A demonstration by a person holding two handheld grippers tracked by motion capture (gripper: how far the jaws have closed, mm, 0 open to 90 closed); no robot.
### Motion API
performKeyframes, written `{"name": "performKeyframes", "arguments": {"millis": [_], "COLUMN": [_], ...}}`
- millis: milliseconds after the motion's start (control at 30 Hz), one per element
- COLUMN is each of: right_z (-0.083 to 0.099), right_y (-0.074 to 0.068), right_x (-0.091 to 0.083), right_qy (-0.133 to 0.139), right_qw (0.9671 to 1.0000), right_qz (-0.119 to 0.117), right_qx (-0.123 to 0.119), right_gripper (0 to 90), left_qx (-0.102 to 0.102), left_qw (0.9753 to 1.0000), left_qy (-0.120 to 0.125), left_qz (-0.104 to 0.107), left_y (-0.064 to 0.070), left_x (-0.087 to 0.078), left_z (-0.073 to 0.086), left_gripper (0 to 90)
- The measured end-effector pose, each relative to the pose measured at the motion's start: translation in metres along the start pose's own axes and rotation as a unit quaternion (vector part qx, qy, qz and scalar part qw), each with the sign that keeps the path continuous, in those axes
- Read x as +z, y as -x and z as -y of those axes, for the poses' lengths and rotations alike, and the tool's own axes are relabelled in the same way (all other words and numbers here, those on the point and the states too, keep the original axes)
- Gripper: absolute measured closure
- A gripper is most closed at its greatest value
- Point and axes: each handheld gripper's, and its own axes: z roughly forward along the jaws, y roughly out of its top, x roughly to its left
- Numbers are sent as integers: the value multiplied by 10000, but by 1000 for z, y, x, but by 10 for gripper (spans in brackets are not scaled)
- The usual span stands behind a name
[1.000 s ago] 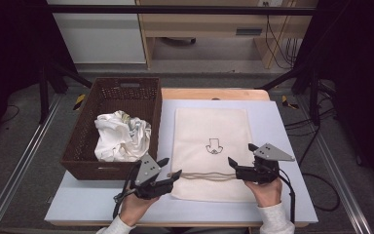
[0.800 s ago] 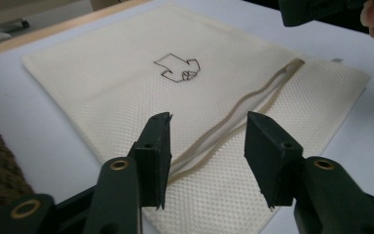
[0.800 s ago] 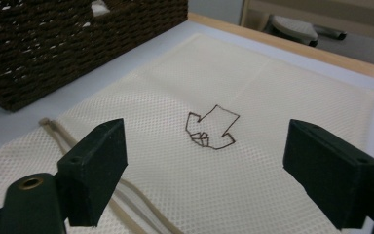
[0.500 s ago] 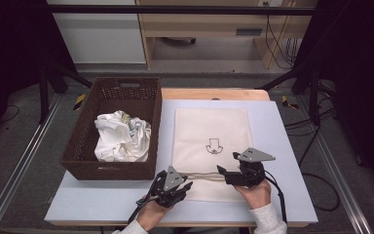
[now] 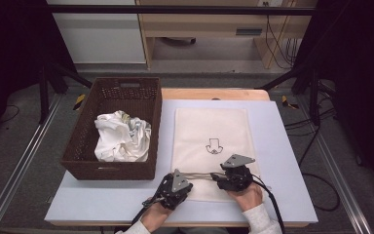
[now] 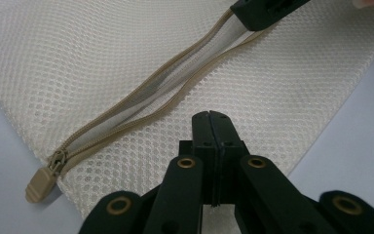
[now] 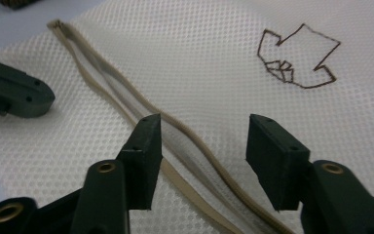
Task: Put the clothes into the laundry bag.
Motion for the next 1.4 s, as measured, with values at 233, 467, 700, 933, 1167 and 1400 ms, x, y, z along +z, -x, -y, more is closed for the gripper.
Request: {"name": "performKeyframes", "arguments": {"millis": [233,467,700,933,1167,1400], "right_z": [3,3,3,0,-9,-12], "right_y": [-4,-3,-3,5,9,12], "right_x": [6,5,5,5,-6,-10], "right_qy": [-253,-372,-321,-241,35,98], "right_qw": [9995,9992,9994,9996,9999,9998], "right_qz": [110,-31,-64,-59,-75,-132], "right_qx": [-181,-168,-135,-100,-87,-66], "right_gripper": [610,722,846,882,883,885], "left_qx": [17,-3,5,50,336,532], "left_qw": [10000,10000,10000,10000,9988,9977], "left_qy": [54,74,59,3,328,-72], "left_qz": [-44,5,15,24,-167,-421], "left_y": [1,-1,-1,-2,-10,-15], "left_x": [1,1,1,0,-7,33], "left_z": [2,2,2,-3,-34,-57], "left_gripper": [890,889,888,859,710,374]}}
